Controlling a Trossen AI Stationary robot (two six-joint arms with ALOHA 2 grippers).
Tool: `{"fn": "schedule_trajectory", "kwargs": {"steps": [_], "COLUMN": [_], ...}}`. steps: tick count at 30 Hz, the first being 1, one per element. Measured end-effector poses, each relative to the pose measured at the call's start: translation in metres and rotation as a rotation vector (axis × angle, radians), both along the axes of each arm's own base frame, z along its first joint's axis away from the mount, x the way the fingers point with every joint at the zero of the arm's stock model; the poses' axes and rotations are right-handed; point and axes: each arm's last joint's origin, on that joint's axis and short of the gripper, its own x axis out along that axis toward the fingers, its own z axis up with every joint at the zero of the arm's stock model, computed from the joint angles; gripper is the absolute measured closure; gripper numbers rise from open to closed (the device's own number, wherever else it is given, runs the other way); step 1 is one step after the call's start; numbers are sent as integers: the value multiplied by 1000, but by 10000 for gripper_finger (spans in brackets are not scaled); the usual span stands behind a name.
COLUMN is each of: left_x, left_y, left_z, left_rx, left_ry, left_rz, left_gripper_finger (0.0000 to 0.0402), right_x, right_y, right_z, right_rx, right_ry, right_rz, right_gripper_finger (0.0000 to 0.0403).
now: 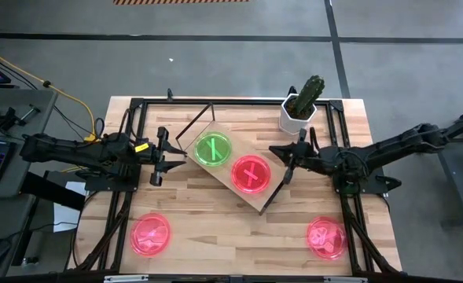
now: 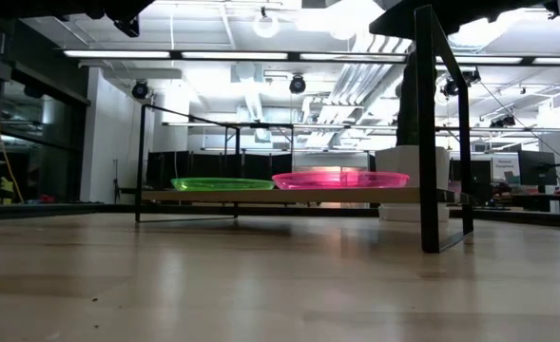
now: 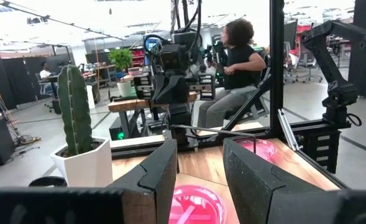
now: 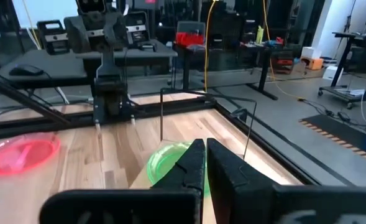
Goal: Place and stack plates onto a shelf
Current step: Stack the pink plate on top of the other pink plate on the shelf
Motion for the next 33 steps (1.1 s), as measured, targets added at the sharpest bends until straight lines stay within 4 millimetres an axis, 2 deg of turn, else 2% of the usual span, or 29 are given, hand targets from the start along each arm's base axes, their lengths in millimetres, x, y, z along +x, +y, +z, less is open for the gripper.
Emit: {"fn": "schedule_trajectory", "kwargs": {"steps": [4, 13, 33], "left_x": [0, 0, 0], "left_y": [0, 0, 0], "left_z": [-1, -1, -1], "left_rx": [0, -3, 0], "left_ry": [7, 7, 7], "left_rz": [0, 0, 0], "left_gripper_finger": [280, 280, 280], "right_x": [-1, 0, 0], "right_y": [0, 0, 0], "right_z": [-6, 11, 11], "right_rx": [-2, -22, -20], "right_ry": [-4, -111, -118], "right_rz": [1, 2, 2], "right_gripper_finger": [403, 402, 402]}}
